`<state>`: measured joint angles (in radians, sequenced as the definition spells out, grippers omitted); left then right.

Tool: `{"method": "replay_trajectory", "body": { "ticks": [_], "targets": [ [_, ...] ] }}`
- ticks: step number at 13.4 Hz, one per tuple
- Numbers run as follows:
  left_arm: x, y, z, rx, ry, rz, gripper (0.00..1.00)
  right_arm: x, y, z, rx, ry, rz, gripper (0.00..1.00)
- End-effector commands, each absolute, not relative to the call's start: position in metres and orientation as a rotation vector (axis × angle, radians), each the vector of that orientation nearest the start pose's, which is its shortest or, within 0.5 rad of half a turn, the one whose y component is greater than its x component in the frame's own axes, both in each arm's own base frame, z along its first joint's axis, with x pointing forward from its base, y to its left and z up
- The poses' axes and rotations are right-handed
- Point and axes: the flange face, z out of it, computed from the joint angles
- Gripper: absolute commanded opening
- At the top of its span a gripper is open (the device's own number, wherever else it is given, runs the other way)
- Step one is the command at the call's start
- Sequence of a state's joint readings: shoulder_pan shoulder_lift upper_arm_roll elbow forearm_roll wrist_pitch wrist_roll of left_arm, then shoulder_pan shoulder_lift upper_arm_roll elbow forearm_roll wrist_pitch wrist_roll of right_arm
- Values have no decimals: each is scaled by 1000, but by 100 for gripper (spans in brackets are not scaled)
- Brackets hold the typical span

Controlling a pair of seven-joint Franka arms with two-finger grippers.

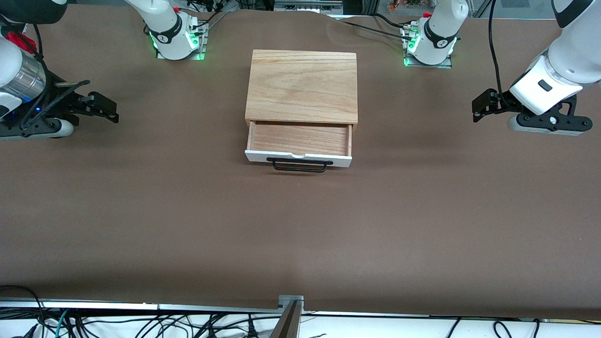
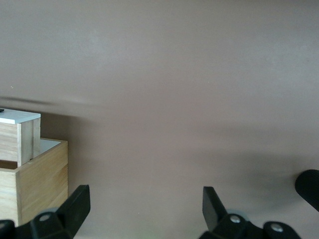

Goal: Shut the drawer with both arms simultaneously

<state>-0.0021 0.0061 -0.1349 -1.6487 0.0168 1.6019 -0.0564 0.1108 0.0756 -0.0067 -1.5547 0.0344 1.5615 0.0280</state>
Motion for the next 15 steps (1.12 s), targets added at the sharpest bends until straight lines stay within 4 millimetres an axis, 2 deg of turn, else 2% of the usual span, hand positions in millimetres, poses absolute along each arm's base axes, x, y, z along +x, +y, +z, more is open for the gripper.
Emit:
{"method": "replay_trajectory", "body": {
  "ticks": [1,15],
  "targets": [
    [549,-75,595,-3119,125,84,100,569,66,597,-3108,-99,87,100],
    [549,-76,594,-3119,128,84,100,568,66,599,-3132,-113,78,100]
  ]
}}
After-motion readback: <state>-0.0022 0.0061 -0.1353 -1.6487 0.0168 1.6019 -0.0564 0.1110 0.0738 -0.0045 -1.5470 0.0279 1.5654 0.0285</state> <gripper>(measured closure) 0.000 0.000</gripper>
